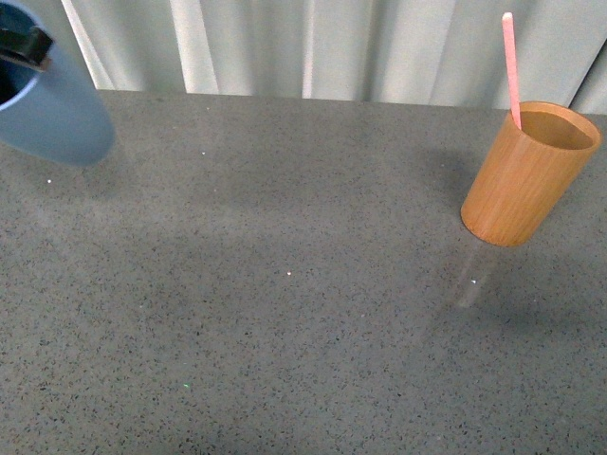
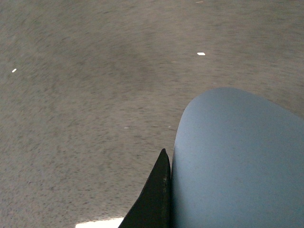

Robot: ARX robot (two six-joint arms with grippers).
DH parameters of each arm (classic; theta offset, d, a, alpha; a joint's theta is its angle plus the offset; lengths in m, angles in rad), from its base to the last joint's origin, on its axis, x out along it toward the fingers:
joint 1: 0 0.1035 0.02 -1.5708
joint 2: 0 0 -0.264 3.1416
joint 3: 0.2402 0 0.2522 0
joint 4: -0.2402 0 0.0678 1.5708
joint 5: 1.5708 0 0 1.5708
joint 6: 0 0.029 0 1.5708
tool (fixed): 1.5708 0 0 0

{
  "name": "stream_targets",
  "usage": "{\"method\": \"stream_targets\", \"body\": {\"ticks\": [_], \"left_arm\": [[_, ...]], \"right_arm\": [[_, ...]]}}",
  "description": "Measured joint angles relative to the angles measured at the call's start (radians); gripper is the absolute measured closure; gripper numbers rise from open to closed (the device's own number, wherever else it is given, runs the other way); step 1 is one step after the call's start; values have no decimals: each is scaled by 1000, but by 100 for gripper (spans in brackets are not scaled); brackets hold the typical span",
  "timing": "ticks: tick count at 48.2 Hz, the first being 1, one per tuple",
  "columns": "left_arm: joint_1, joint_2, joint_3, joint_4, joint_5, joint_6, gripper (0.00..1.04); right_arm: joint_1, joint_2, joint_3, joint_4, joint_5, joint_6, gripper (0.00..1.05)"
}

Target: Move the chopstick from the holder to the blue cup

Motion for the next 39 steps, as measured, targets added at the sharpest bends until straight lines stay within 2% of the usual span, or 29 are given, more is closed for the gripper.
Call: {"method": "stream_targets", "body": {"ticks": [8,17,29,39], "left_arm": [[-261,-42,-26,-48,-17,-50,101],[-464,92,32,-53,-81,-93,101],[-545,283,179,-80,-145,-87,101],[-542,399,269,-85,-227,-39,101]], "right_arm": [[0,0,0,0,0,0,10],[0,0,0,0,0,0,10],[0,0,0,0,0,0,10],[0,0,0,0,0,0,10]]}}
